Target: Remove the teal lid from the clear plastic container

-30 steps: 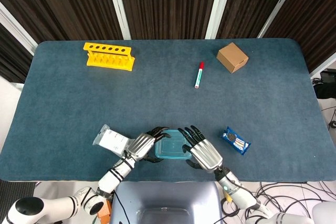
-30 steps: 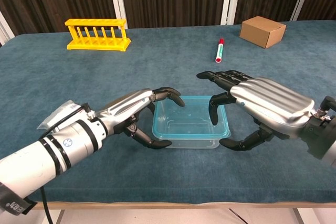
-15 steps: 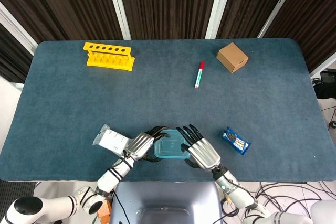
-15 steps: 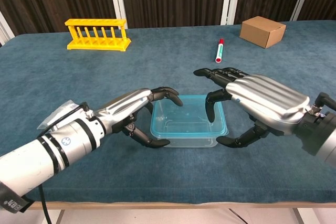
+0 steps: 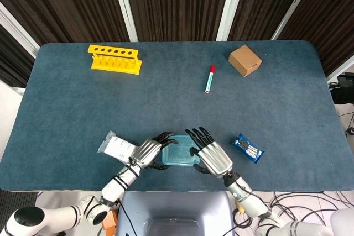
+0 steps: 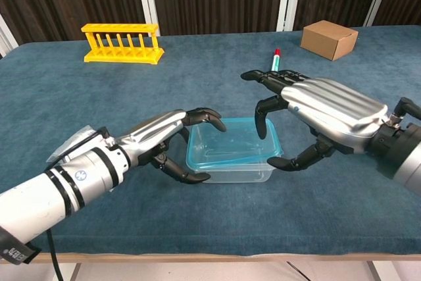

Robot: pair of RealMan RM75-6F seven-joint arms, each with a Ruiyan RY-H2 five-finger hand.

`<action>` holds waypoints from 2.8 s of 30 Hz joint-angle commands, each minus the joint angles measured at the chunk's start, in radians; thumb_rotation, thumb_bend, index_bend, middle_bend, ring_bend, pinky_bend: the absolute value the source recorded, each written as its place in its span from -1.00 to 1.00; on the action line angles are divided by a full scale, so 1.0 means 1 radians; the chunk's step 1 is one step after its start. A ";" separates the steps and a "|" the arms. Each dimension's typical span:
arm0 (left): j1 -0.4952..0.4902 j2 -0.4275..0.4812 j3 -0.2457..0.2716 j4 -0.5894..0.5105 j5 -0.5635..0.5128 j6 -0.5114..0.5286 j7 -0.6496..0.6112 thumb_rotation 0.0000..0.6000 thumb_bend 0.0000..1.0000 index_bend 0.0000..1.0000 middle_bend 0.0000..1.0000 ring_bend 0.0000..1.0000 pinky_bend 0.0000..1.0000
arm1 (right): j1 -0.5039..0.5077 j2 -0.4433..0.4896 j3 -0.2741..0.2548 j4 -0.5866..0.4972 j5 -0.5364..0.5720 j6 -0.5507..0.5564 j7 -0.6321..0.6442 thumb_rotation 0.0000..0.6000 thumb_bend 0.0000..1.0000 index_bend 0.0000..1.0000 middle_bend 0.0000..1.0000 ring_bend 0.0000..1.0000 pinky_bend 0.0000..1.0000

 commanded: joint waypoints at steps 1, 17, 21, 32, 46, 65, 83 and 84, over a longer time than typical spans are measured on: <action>0.001 0.005 0.000 -0.003 0.002 0.004 -0.002 1.00 -0.45 -0.10 -0.06 -0.51 -0.28 | 0.007 -0.011 0.002 0.021 -0.009 0.006 0.000 1.00 -0.58 0.04 -1.00 -1.00 -1.00; 0.009 0.065 -0.004 -0.061 -0.008 0.001 -0.063 1.00 -0.42 -0.11 -0.04 -0.47 -0.25 | 0.064 -0.162 -0.013 0.349 -0.167 0.170 0.154 1.00 -0.58 -0.05 -1.00 -1.00 -1.00; 0.009 0.071 -0.005 -0.067 -0.011 -0.003 -0.073 1.00 -0.41 -0.11 -0.03 -0.47 -0.24 | 0.069 -0.175 -0.018 0.383 -0.183 0.192 0.169 1.00 -0.58 -0.05 -1.00 -1.00 -1.00; 0.008 0.090 -0.004 -0.085 -0.018 -0.016 -0.070 1.00 -0.40 -0.11 -0.02 -0.45 -0.24 | 0.090 -0.252 -0.014 0.539 -0.163 0.207 0.223 1.00 -0.56 -0.02 -1.00 -1.00 -1.00; 0.010 0.104 -0.006 -0.103 -0.020 -0.013 -0.059 1.00 -0.40 -0.11 0.01 -0.44 -0.22 | 0.111 -0.305 -0.012 0.614 -0.146 0.234 0.246 1.00 -0.42 0.15 -0.94 -1.00 -1.00; 0.026 0.113 -0.006 -0.120 0.014 0.054 -0.093 1.00 -0.43 -0.86 -0.89 -1.00 -0.82 | 0.105 -0.249 -0.046 0.547 -0.171 0.290 0.207 1.00 -0.02 0.52 -0.69 -1.00 -1.00; 0.060 0.262 -0.010 -0.166 -0.019 0.064 -0.023 1.00 -0.46 -1.00 -1.00 -1.00 -0.95 | 0.085 -0.055 -0.012 0.522 -0.160 0.356 0.156 1.00 -0.02 0.54 -0.69 -1.00 -1.00; 0.065 0.272 -0.012 -0.167 -0.023 0.068 -0.027 1.00 -0.47 -1.00 -1.00 -1.00 -0.95 | 0.079 -0.044 -0.006 0.537 -0.143 0.346 0.153 1.00 -0.02 0.52 -0.69 -1.00 -1.00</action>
